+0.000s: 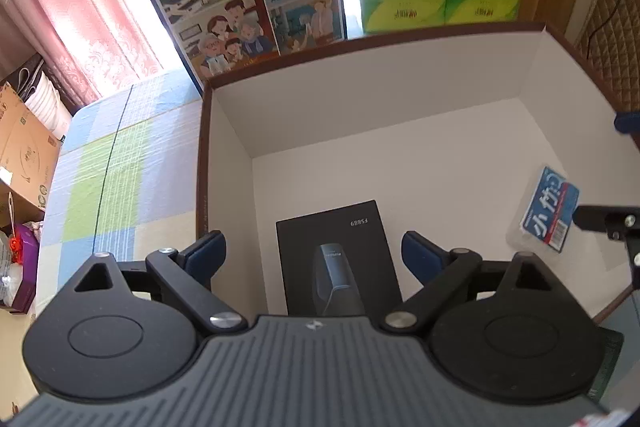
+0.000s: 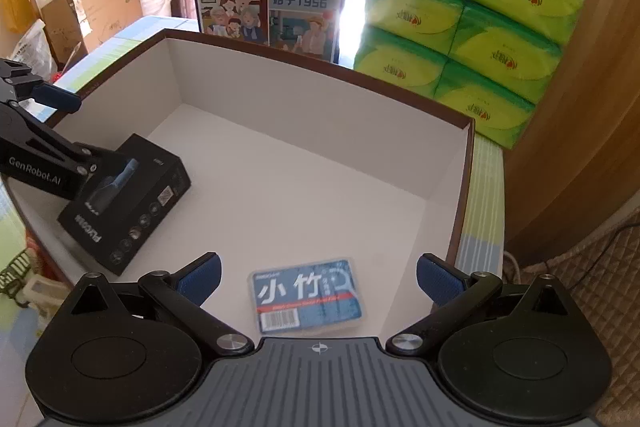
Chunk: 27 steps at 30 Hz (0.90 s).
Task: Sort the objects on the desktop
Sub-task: 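Open left gripper releasing black box while right gripper releases floss box inside, then withdraw both grippers from the brown box back over the table items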
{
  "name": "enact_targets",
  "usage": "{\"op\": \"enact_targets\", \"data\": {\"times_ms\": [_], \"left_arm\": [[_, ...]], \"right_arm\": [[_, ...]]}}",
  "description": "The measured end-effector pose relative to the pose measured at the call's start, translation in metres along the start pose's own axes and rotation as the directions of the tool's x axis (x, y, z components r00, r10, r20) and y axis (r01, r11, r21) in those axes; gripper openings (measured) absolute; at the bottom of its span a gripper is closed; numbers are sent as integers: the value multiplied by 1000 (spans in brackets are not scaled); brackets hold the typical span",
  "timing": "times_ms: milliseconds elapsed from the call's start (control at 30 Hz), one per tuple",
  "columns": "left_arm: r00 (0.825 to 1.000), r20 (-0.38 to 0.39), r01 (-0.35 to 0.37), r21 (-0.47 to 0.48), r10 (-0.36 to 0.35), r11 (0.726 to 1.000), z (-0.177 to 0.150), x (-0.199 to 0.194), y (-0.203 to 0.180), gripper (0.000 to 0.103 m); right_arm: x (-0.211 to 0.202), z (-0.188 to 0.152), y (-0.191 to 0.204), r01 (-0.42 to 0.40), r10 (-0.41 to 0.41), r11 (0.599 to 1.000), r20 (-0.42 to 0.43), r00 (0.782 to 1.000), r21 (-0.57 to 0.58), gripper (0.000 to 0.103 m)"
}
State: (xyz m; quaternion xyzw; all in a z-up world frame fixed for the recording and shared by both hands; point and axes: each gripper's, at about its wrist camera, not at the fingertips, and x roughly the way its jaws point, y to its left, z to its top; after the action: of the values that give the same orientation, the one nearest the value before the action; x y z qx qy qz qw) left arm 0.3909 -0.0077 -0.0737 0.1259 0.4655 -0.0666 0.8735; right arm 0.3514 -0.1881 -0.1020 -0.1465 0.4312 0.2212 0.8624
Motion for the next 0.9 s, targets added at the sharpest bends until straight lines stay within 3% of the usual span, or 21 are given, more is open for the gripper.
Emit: {"op": "enact_targets", "data": {"times_ms": [433,900], "left_arm": [[999,41,11,-8,-11,1000,-13,-46,-1,100],[992,117,60,-56,-53,997,-37,-108,8,100]], "right_arm": [[-37,-10,4,-5,-2,990,50,999,142,101],[-89,-23,20,11,-48,972,150,987,236,101]]}}
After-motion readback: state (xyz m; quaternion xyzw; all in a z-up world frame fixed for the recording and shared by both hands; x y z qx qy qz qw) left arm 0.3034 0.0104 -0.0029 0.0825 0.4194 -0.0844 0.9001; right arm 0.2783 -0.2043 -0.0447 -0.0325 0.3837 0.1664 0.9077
